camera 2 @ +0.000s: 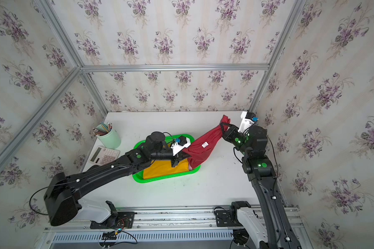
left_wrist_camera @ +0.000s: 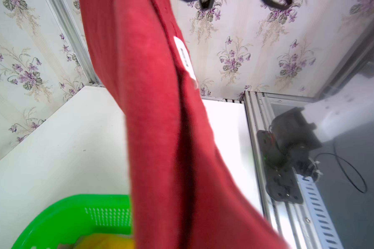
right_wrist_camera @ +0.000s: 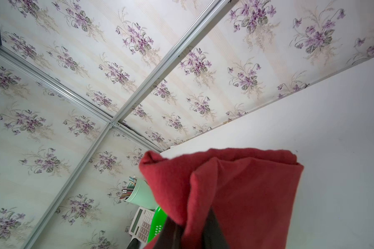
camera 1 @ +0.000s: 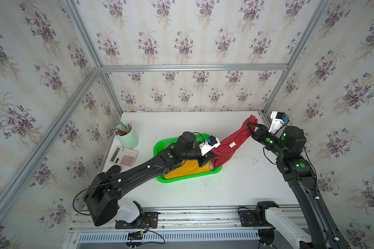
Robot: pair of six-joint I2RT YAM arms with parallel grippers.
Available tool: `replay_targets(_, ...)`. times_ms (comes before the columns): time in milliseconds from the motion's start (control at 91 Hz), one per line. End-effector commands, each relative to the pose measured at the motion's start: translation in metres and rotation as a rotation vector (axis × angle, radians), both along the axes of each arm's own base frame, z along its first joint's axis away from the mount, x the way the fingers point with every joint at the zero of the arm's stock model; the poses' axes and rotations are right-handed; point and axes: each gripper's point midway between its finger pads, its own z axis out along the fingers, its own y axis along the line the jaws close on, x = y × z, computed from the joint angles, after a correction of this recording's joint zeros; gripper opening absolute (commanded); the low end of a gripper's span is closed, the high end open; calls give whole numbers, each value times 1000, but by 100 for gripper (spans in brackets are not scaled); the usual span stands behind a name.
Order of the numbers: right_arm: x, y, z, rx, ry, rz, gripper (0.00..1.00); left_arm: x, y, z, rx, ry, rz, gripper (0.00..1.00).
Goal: Put the folded t-shirts into the basket
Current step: Pick up the T-shirt from the center of the board, then place the T-shirt in the bin.
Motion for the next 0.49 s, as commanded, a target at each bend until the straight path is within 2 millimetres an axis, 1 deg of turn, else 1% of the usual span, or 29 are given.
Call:
replay_targets(0,1,20,7,171,5,37,0,-29,32,-15,113,100,-3,0)
replay_targets(77,1,41,-11,299,85,60,0,-47,55,-15,180,143,-2,0)
replay_targets(143,1,60,-33,375,192,69,0,-59,76,-17,243,188,26,0)
replay_targets(231,-5,90,-63,389,344,74,0,-71,103,-22,320,311,104,0)
replay_targets(286,-12,102,-86,367,469,35,0,-78,117,-23,362,408,154,0)
replay_targets(330,-26,118,-109,332,590,19,0,-83,126,-23,382,489,185,0)
replay_targets(374,-39,125,-133,303,718,-23,0,-86,135,-23,394,571,217,0)
replay_targets(407,-47,130,-147,285,796,-46,0,-86,140,-23,393,642,248,0)
replay_targets(440,-54,136,-156,264,853,-61,0,-86,145,-24,385,716,269,0)
replay_targets(484,-60,142,-164,224,895,-92,0,-84,149,-23,353,812,281,0)
